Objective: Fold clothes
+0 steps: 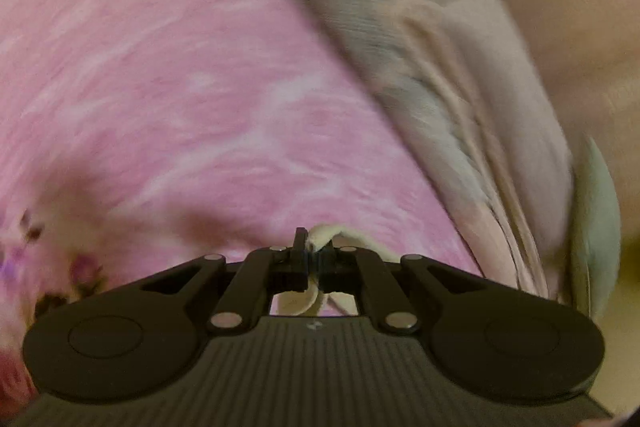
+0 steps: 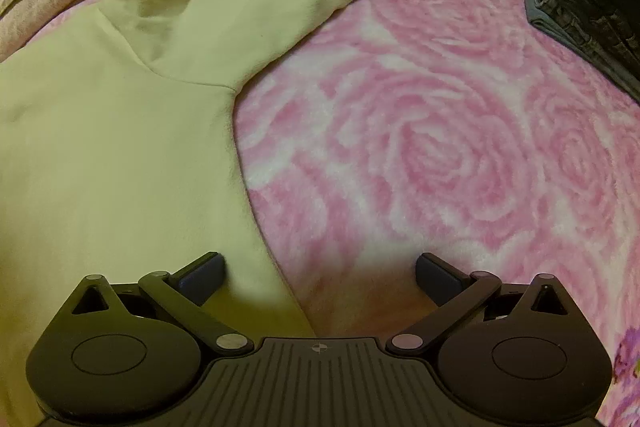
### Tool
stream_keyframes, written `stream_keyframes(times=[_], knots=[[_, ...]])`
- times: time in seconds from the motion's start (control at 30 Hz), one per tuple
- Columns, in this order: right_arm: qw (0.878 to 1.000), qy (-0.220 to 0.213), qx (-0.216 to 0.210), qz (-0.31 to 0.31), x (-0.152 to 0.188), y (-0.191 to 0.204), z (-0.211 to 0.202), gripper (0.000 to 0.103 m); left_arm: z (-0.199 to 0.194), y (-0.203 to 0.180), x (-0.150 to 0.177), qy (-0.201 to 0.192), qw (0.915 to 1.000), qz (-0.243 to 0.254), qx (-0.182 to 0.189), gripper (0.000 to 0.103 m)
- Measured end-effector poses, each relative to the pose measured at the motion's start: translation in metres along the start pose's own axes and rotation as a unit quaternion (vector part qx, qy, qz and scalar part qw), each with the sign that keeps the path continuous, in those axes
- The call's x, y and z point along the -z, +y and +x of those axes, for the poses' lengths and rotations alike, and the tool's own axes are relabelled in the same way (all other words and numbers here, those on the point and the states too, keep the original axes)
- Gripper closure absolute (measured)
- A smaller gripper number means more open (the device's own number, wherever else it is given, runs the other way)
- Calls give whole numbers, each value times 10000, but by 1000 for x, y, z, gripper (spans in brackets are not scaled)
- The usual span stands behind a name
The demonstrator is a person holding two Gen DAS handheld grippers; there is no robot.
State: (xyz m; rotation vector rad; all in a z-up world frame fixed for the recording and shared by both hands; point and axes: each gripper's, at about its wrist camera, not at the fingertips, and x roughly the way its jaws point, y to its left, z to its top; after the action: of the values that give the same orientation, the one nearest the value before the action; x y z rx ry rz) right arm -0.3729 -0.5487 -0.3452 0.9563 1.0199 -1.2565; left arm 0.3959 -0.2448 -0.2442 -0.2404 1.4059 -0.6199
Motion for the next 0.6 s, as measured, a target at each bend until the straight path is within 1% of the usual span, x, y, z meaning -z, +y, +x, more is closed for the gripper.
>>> stream_keyframes(times=[0.07,0.1,0.17,0.2,0.23,0.27,0.3,0.33,0.4,0.5,0.6], knots=[[10000,12,-11,-10,-1,-1,-1,0,12,38,-4,73,9983,-505,-298,101],[10000,9,-10,-11,-1,-1,0,0,21,56,-2,77,9960,-668,-590,100],[10000,-5,-4,-13,-1,-1,0,0,38,83,5,-83,9914,-591,-1164,96],[10000,-14,4,-10,-1,0,0,0,42,90,10,-207,9907,-462,-1262,93],[10000,-6,21,25,-1,0,1,0,45,95,17,-335,9899,-324,-1342,87],[10000,0,25,21,-1,1,1,0,44,98,24,-483,9903,-241,-1279,81],[10000,5,23,16,-1,1,1,0,42,100,32,-635,9909,-220,-1163,69],[10000,5,23,22,-1,2,1,0,40,103,42,-719,9915,-239,-1061,62],[10000,-12,41,24,0,3,1,0,37,109,61,-818,9923,-304,-874,62],[10000,-55,65,38,1,4,2,0,37,121,81,-840,9932,-573,-568,57],[9999,-101,92,44,3,5,2,0,53,136,85,-1019,9881,-1127,-245,57]])
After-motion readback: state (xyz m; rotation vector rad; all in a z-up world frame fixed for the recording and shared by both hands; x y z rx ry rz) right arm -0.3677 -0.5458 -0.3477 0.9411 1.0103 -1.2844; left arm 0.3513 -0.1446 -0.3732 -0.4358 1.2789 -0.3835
